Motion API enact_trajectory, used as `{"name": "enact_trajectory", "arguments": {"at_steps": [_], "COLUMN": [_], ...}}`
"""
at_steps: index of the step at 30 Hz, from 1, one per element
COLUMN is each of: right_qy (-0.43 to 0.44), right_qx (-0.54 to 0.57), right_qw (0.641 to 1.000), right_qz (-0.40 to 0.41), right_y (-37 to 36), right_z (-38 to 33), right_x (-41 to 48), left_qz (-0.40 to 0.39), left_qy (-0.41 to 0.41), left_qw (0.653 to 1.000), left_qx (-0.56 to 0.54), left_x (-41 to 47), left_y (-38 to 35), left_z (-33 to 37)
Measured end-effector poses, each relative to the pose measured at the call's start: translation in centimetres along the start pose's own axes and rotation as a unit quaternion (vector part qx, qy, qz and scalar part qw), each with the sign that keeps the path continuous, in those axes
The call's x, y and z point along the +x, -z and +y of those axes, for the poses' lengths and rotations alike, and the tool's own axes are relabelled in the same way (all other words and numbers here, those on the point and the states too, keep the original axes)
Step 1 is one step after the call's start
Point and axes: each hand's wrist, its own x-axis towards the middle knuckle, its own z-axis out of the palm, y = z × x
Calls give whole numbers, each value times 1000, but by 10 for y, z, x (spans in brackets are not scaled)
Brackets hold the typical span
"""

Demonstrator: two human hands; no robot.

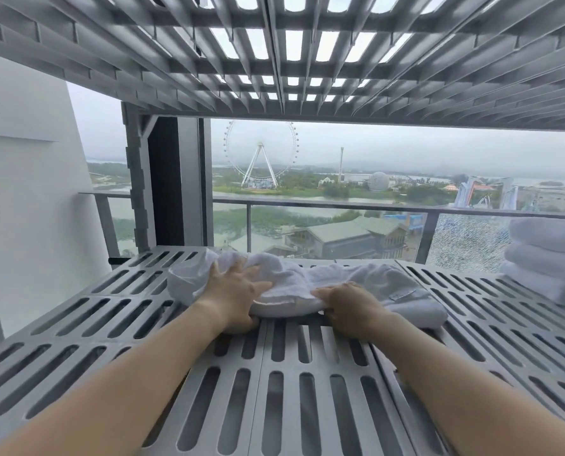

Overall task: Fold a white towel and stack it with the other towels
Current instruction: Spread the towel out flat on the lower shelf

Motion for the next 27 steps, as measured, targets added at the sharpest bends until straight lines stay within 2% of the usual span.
{"name": "enact_trajectory", "arguments": {"at_steps": [4,7,13,18,22,27], "right_qy": [13,27,60,116,82,83], "right_qx": [41,34,44,-13,51,-22], "right_qw": [999,999,997,992,994,993], "right_qz": [14,13,19,53,-49,-78], "right_y": [14,18,15,13,8,8], "right_z": [9,19,28,20,24,41], "right_x": [-14,-31,-38,-23,-25,-33], "left_qz": [92,120,40,33,9,15], "left_qy": [-26,-39,-33,-26,2,70], "left_qw": [995,990,994,996,998,997], "left_qx": [-33,-55,-97,-83,-66,-43], "left_x": [-13,-24,-25,-11,-6,-6], "left_y": [4,8,8,8,7,12], "left_z": [7,19,34,30,11,-15]}}
